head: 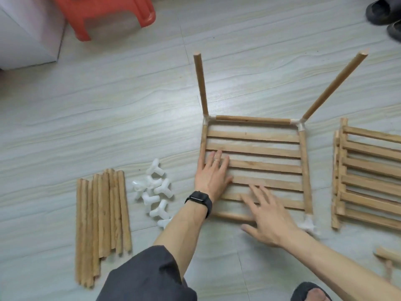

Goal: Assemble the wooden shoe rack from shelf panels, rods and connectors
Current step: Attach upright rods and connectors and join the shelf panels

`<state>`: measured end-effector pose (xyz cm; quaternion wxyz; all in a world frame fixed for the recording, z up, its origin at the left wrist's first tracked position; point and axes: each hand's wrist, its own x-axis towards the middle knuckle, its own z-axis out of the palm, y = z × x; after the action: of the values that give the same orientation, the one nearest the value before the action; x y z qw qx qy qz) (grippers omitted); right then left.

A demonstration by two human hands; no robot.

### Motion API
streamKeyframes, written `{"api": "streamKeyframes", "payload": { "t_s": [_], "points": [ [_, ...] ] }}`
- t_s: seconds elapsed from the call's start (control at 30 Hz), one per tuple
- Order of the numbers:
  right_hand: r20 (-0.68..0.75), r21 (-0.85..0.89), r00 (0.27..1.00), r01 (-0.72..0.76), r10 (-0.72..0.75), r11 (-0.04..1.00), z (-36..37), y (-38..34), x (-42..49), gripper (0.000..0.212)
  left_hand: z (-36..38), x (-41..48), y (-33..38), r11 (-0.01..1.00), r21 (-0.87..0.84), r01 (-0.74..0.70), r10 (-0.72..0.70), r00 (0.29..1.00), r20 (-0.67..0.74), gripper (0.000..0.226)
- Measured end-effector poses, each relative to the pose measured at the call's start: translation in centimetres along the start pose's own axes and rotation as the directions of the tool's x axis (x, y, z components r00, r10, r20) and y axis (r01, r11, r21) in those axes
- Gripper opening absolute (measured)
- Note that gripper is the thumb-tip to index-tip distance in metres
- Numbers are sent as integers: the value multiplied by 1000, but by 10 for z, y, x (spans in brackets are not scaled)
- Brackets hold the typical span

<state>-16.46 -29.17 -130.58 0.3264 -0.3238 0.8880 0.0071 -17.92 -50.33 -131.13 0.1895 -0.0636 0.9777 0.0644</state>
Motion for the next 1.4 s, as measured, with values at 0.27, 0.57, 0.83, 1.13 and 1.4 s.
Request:
{"api": "streamKeyframes", "payload": {
  "t_s": [0.27, 0.57, 0.83, 1.13, 1.4],
  "points": [
    [50, -78, 998, -39, 43, 996, 1, -35, 27, 77, -2, -92, -114, 634, -574, 518, -722, 662, -201, 45],
    [41, -114, 998, -34, 39, 993, 7, -34, 21, 92, 37, -176, -177, 560, -307, 770, -808, 589, 4, 44],
    [78, -125, 997, -20, 30, 992, 2, -32, 10, 94, 34, -172, -190, 623, 102, 776, -783, 617, 80, 30],
    [52, -125, 997, -53, 59, 991, 5, -19, 4, 80, 26, -178, -183, 665, 6, 747, -734, 653, 185, 31],
    [76, -81, 991, -104, 110, 991, 9, -16, 5, 76, 35, -174, -165, 473, -298, 829, -825, 535, 181, 35]
  ]
}}
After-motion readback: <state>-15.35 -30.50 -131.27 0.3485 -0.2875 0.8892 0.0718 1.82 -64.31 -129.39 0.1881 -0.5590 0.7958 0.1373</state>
